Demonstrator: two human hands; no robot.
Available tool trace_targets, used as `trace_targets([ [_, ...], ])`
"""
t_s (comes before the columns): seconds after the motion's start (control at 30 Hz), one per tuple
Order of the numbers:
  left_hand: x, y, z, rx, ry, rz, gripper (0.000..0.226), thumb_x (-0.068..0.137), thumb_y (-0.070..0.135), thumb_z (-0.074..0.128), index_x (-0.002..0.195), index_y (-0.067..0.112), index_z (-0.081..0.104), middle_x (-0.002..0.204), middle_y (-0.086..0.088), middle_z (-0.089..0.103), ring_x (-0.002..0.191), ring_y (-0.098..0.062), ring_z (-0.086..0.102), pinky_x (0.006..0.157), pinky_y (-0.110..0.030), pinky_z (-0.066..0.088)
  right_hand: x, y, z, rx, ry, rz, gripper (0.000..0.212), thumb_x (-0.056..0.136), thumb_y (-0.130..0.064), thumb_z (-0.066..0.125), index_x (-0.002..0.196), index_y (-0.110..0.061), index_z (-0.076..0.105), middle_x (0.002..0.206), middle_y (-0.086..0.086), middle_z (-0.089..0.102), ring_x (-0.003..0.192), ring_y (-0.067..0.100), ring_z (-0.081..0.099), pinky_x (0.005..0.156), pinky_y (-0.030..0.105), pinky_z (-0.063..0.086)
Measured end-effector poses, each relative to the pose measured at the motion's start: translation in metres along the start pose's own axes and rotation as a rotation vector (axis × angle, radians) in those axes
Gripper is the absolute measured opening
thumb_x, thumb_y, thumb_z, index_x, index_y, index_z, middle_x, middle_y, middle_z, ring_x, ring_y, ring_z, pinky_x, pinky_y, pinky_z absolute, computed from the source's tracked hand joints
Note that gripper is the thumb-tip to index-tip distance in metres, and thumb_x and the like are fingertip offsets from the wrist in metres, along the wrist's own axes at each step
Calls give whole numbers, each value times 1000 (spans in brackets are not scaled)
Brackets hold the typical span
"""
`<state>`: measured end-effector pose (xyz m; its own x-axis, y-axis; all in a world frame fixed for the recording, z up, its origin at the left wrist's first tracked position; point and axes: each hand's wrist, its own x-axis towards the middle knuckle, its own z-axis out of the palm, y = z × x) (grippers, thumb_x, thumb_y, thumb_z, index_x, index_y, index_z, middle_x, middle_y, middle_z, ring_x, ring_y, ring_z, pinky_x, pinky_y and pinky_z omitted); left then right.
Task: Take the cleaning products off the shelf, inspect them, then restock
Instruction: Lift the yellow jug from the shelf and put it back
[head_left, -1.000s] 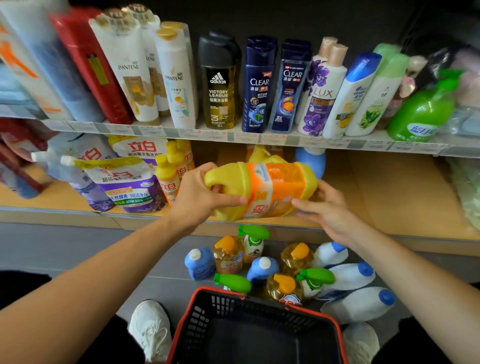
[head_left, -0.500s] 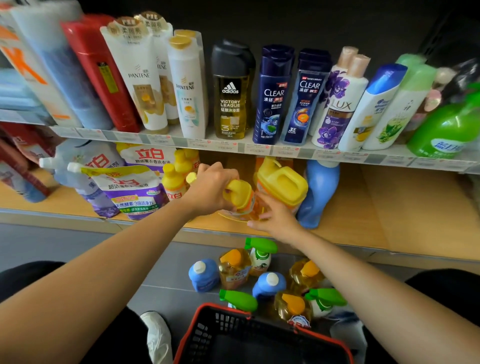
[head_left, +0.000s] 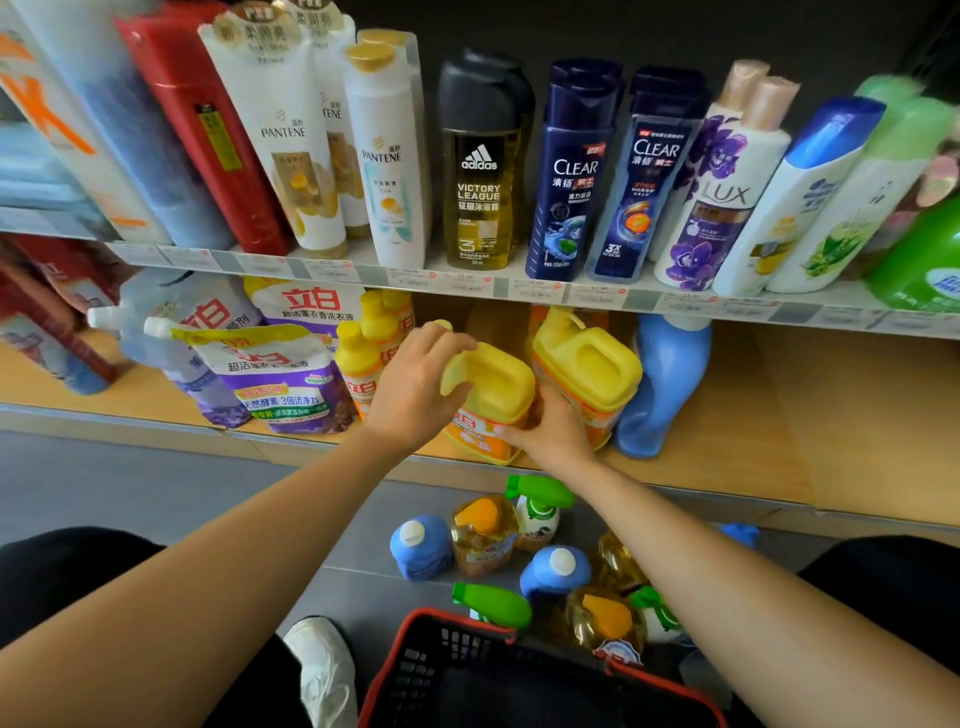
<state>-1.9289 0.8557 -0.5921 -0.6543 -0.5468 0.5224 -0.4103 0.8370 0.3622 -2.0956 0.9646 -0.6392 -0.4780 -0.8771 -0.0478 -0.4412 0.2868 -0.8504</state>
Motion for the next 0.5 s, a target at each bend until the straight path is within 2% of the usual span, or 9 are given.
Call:
trace_targets([
  [0.07, -17, -4, 3, -69, 18, -180, 36, 81, 14, 81, 113, 13, 64, 104, -3, 62, 95, -18, 60, 76, -41, 57, -2, -4, -1, -8, 41, -49, 74, 70, -27, 91, 133, -23, 52, 131, 1, 62, 124, 20, 56, 102, 40, 47],
  [0.1, -25, -5, 6, -76, 10, -208, 33, 82, 15, 81, 111, 13, 65, 103, -2, 62, 94, -18, 60, 74, -42, 57, -3, -7, -2, -26, 46, -68, 72, 70, -26, 91, 131, -23, 54, 128, 1, 64, 121, 19, 57, 99, 37, 48],
  [0.2, -45, -8, 17, 60, -47, -2, 35, 84, 20, 80, 115, 12, 67, 113, -7, 64, 103, -26, 59, 80, -44, 54, -9, -15, -14, -116, 88, -113, 48, 74, -20, 84, 118, -22, 65, 109, -1, 70, 104, 19, 64, 87, 36, 54],
  [0.3, -49, -12, 28, 200, -111, 148, 60, 87, 35, 77, 139, 13, 57, 141, -11, 56, 128, -31, 52, 98, -44, 49, -13, -18, -38, -365, 413, -235, 32, 77, -10, 74, 109, -13, 71, 103, 5, 66, 102, 29, 59, 82, 39, 50],
  [0.37, -49, -15, 35, 290, -132, 196, 74, 86, 43, 76, 149, 16, 47, 155, -10, 46, 139, -33, 44, 108, -47, 43, -12, -18, -56, -450, 563, -261, 37, 76, -12, 77, 113, -12, 69, 108, 9, 61, 106, 31, 53, 84, 41, 48],
  [0.4, -49, -17, 39, 332, -140, 217, 79, 85, 45, 77, 151, 17, 44, 158, -9, 42, 141, -34, 42, 109, -49, 42, -10, -17, -65, -477, 578, -247, 43, 76, -15, 79, 117, -13, 66, 112, 8, 59, 108, 31, 51, 86, 41, 47],
  [0.5, -46, -20, 51, 435, -127, 191, 91, 78, 52, 80, 153, 23, 38, 159, -6, 41, 138, -39, 42, 104, -55, 43, -1, -9, -84, -554, 414, -117, 65, 75, -26, 83, 133, -16, 55, 123, 9, 61, 115, 35, 51, 92, 47, 46],
])
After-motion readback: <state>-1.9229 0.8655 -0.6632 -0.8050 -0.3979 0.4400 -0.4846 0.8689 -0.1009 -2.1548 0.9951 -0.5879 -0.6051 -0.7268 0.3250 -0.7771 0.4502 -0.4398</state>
